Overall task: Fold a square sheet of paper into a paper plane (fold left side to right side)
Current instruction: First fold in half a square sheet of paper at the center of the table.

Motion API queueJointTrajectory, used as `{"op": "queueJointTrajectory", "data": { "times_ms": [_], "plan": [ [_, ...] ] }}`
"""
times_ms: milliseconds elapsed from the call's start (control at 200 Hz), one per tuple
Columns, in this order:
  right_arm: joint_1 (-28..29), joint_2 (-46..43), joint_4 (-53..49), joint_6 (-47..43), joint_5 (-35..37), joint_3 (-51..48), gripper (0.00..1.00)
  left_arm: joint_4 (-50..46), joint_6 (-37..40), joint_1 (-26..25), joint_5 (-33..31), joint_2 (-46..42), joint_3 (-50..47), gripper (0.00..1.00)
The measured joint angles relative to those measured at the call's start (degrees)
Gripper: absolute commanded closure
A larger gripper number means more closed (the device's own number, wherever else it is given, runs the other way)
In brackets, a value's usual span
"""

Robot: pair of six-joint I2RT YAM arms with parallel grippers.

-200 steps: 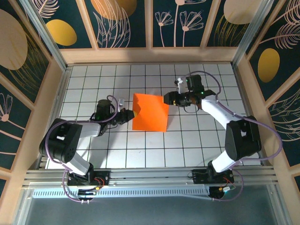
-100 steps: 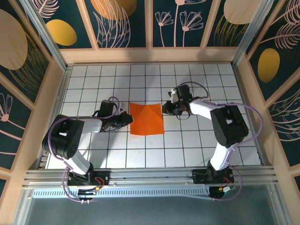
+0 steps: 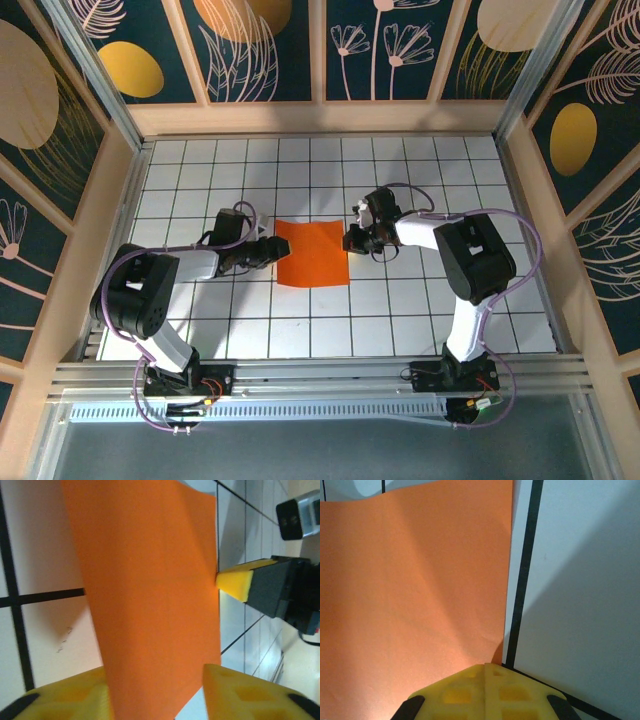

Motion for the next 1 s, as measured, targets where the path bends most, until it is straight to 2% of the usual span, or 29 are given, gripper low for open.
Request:
{"op": "queueJointTrajectory", "data": {
  "times_ms": [295, 561, 641, 756, 1001],
  "plan": [
    [0.04, 0.0, 0.02, -0.04, 0.09, 0.0, 0.94, 3.37, -2.32, -3.43, 2.23, 0.0, 2.43, 0.4],
    [0.04, 0.0, 1.7, 0.17, -0.22, -0.63, 0.92, 7.19, -4.26, -7.85, 2.47, 4.39, 6.69, 0.42],
    [0.04, -0.02, 3.08, 0.57, -0.81, -1.18, 0.92, 7.67, -4.9, -9.09, 2.43, 6.91, 7.89, 0.47],
    [-0.09, -0.13, 4.76, 1.49, -1.75, -2.05, 0.92, 7.63, -5.14, -10.54, 2.43, 9.25, 9.09, 0.6],
    [-2.25, -4.07, 8.0, 3.23, -5.11, -5.49, 0.65, 7.61, -5.11, -11.58, 1.84, 10.25, 10.56, 0.86]
  ]
}}
